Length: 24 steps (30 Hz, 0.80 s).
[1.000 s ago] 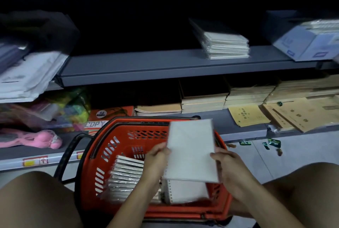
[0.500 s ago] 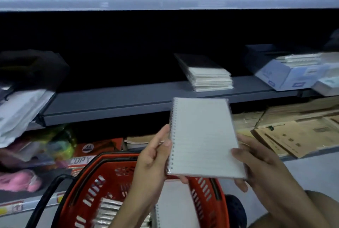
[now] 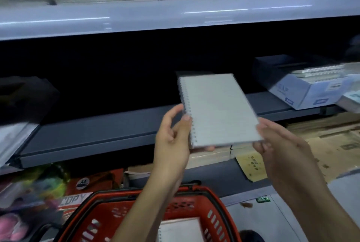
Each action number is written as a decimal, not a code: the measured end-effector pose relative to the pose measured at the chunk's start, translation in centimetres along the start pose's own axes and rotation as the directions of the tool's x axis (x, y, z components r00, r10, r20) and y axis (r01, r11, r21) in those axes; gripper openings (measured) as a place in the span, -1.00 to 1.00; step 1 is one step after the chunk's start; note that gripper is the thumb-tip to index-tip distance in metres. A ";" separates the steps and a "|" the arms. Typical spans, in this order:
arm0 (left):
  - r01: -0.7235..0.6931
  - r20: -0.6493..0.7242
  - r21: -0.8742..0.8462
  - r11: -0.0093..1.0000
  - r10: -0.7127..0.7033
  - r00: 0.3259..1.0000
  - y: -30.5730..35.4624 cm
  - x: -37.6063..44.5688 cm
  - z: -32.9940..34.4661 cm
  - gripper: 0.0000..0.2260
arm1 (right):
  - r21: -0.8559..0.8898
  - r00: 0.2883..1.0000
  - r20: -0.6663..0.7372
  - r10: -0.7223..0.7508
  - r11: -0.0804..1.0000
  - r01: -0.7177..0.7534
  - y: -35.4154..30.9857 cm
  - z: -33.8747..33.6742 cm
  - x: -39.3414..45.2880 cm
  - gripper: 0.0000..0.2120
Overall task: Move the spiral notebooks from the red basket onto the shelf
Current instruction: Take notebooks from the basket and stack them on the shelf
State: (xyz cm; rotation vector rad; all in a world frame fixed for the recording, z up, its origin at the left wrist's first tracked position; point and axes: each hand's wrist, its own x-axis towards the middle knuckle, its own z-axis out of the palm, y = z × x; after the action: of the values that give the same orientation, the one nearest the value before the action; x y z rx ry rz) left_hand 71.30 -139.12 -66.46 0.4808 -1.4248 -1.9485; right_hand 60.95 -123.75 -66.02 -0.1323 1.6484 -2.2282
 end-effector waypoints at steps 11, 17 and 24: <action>0.032 -0.106 0.100 0.995 -0.021 0.994 0.3 3.2 1.8 -0.62 | 0.186 0.989 0.131 0.067 0.978 -0.091 -1.2 1.3 7.6 -0.61; -0.096 -0.108 0.241 0.966 0.125 0.986 -0.8 4.6 1.3 -0.77 | 0.198 0.998 -0.007 -0.058 0.978 0.058 0.7 2.4 7.5 -0.67; -0.090 -0.178 0.340 0.936 0.158 0.971 -2.2 9.5 1.9 -0.75 | 0.025 0.990 -0.109 -0.085 0.996 0.088 0.9 4.7 11.5 -0.68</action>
State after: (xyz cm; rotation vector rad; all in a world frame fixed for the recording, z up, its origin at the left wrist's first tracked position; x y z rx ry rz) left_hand 62.63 -144.05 -67.06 0.7022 -1.6110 -1.5168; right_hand 51.82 -132.14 -67.04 -0.0781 1.6940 -2.3617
